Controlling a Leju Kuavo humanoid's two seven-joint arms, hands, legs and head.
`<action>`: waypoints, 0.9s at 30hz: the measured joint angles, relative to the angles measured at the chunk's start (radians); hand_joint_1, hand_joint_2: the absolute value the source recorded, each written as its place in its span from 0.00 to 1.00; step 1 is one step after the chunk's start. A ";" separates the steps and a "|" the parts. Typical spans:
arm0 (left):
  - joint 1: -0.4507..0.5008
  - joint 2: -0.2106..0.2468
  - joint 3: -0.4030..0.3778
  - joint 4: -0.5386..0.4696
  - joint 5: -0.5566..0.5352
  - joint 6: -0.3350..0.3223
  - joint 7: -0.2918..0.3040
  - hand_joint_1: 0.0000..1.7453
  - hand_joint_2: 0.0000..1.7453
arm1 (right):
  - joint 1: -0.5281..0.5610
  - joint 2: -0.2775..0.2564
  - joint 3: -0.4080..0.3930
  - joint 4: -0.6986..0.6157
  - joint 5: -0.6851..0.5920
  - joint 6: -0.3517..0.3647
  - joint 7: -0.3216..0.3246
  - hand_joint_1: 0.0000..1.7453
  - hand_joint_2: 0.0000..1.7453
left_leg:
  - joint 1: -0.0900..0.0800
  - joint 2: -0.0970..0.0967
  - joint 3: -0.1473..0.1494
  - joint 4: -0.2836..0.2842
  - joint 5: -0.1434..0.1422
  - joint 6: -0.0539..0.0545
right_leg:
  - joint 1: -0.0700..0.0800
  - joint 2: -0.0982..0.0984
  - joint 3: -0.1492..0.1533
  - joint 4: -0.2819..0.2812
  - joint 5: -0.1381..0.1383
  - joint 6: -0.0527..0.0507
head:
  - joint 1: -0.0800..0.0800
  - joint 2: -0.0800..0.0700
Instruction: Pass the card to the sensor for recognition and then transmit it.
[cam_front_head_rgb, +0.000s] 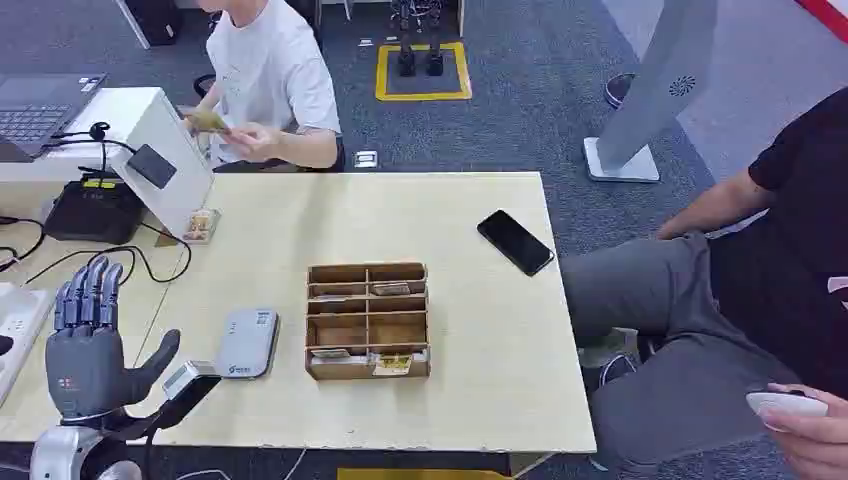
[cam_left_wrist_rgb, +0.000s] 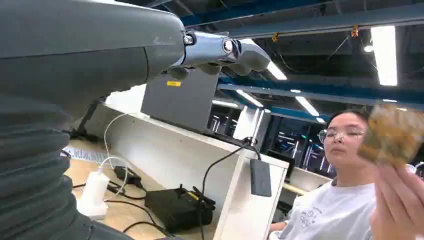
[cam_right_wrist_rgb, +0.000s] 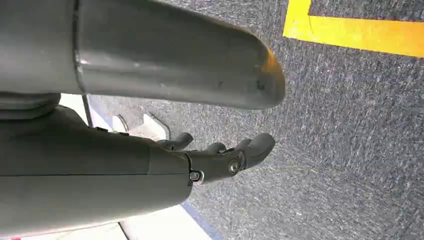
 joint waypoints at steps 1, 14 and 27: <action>0.000 0.000 0.000 0.000 0.000 0.000 0.000 0.00 1.00 | 0.000 0.000 0.000 0.000 0.000 0.000 -0.001 0.00 0.00 | 0.000 0.000 0.000 0.000 0.000 0.000 | 0.000 0.000 0.000 0.000 0.000 0.000 | 0.000 0.000; -0.003 0.000 0.000 0.000 0.003 -0.004 0.000 0.00 1.00 | -0.001 0.000 0.000 0.000 -0.005 -0.001 0.000 0.00 0.00 | 0.000 0.000 0.000 0.000 0.000 0.000 | 0.000 0.000 0.000 0.000 0.000 0.000 | 0.000 0.000; -0.003 -0.002 0.000 0.000 0.021 -0.023 -0.002 0.87 1.00 | 0.002 0.000 0.000 0.000 -0.007 -0.002 0.002 0.00 0.00 | 0.000 0.000 0.000 0.000 0.000 0.000 | 0.000 0.000 0.000 0.000 0.000 0.000 | 0.000 0.000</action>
